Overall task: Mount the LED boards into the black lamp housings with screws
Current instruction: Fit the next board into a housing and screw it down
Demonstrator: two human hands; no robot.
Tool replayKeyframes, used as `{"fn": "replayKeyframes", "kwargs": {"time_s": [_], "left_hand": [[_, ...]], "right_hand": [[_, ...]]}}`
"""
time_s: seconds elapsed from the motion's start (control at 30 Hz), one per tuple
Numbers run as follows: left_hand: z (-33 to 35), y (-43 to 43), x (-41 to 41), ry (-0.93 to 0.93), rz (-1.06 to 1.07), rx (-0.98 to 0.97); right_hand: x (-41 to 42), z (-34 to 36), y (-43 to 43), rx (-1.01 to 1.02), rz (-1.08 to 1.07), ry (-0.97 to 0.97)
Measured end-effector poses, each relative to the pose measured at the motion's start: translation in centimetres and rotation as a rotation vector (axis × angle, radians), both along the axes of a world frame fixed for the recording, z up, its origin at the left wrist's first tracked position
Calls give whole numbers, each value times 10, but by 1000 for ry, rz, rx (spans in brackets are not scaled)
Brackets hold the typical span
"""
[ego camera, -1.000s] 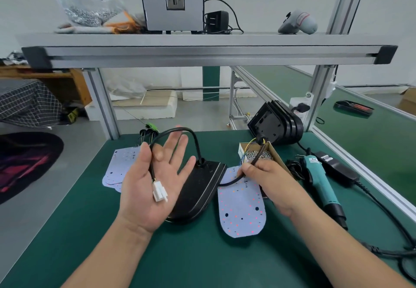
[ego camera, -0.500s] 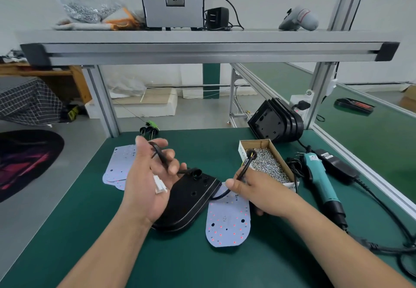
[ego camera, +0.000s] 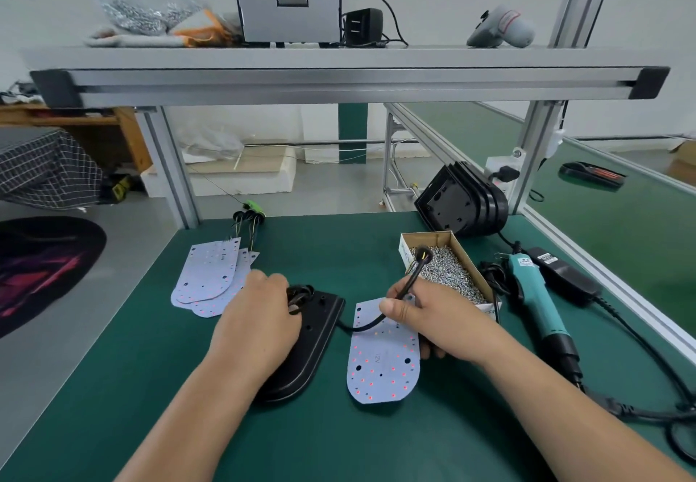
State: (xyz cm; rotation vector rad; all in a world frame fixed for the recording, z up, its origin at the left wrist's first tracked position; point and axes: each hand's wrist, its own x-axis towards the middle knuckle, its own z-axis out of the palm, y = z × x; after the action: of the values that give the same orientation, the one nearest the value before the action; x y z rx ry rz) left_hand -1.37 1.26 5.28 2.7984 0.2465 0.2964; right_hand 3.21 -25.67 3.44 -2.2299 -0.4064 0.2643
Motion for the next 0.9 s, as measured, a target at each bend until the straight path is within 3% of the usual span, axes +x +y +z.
{"fn": "replayKeyframes", "kwargs": {"time_s": [0.17, 0.23, 0.3, 0.43, 0.53, 0.63, 0.77, 0.83, 0.9], "left_hand": [[-4, -4, 2, 3, 44, 194], [-7, -6, 1, -60, 41, 164], [-6, -5, 1, -138, 24, -92], [5, -2, 4, -212, -73, -1240], [10, 3, 2, -218, -201, -1638], [7, 5, 0, -213, -334, -1846], [1, -7, -2, -199, -433, -1948], [0, -16, -2, -216, -419, -1941], [2, -21, -4, -233, -385, -1905]], "right_hand": [[-2, 0, 2, 145, -23, 44], [-2, 0, 4, 253, -54, 87], [-2, -1, 6, 327, -103, 103], [-4, -4, 9, 286, -98, 74], [-7, -3, 10, 83, -20, 51], [-9, 1, 12, -62, 94, 0], [-14, 6, 13, -233, 205, -21], [-17, 6, 14, -169, 214, 74], [-19, 9, 17, 36, 196, 182]]}}
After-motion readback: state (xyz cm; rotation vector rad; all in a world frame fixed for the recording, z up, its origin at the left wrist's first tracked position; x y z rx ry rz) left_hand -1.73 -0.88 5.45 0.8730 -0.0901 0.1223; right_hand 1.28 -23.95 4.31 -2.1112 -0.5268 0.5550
